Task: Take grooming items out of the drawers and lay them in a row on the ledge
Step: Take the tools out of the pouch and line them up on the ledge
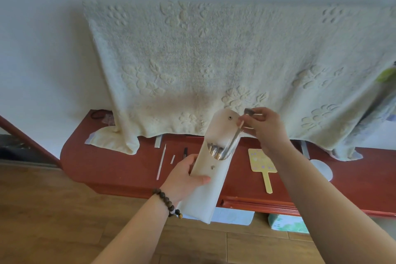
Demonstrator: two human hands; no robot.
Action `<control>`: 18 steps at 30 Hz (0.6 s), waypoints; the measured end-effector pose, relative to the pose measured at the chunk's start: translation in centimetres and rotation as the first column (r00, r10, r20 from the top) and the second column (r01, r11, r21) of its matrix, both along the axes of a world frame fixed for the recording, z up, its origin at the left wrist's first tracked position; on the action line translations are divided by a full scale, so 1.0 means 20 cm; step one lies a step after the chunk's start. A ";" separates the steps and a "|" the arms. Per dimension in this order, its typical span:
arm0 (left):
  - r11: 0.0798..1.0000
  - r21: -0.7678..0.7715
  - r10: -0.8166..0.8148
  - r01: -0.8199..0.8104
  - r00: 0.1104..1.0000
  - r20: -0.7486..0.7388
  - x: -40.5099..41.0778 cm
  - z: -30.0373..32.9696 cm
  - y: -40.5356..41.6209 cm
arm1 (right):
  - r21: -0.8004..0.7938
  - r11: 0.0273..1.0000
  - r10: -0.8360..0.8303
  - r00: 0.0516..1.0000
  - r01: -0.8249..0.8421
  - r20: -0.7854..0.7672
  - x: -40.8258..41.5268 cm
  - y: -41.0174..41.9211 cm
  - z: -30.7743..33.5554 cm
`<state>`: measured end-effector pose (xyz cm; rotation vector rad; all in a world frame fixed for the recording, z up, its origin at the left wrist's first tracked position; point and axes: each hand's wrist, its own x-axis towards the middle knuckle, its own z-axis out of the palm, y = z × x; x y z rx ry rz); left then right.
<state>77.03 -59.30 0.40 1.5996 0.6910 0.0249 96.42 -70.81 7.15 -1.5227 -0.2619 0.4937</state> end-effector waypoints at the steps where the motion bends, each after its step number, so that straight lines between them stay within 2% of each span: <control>1: 1.000 0.003 0.009 -0.009 1.000 -0.001 0.00 -0.01 0.00 | 0.033 0.998 -0.049 0.999 0.049 -0.016 0.04 -0.01 0.02; 3: 0.999 -0.002 0.042 -0.042 0.999 0.002 -0.01 -0.02 0.01 | 0.074 0.991 -0.110 0.994 0.111 -0.023 0.12 -0.03 0.04; 5: 0.996 -0.022 0.088 -0.087 0.996 0.012 -0.02 -0.03 0.03 | 0.045 0.993 -0.111 0.994 0.111 -0.007 0.19 -0.06 0.01; 8: 0.988 -0.058 0.142 -0.141 0.990 0.022 -0.03 -0.05 0.05 | -0.112 0.993 -0.033 0.999 0.035 0.018 0.23 -0.08 -0.11; 12: 0.976 -0.115 0.189 -0.185 0.982 0.026 -0.03 -0.07 0.06 | -0.328 0.944 0.033 0.999 -0.031 0.001 0.25 -0.07 -0.36; 18: 0.962 -0.152 0.230 -0.226 0.973 0.012 -0.01 -0.08 0.05 | -0.513 0.855 0.041 0.997 -0.069 -0.065 0.29 -0.04 -0.69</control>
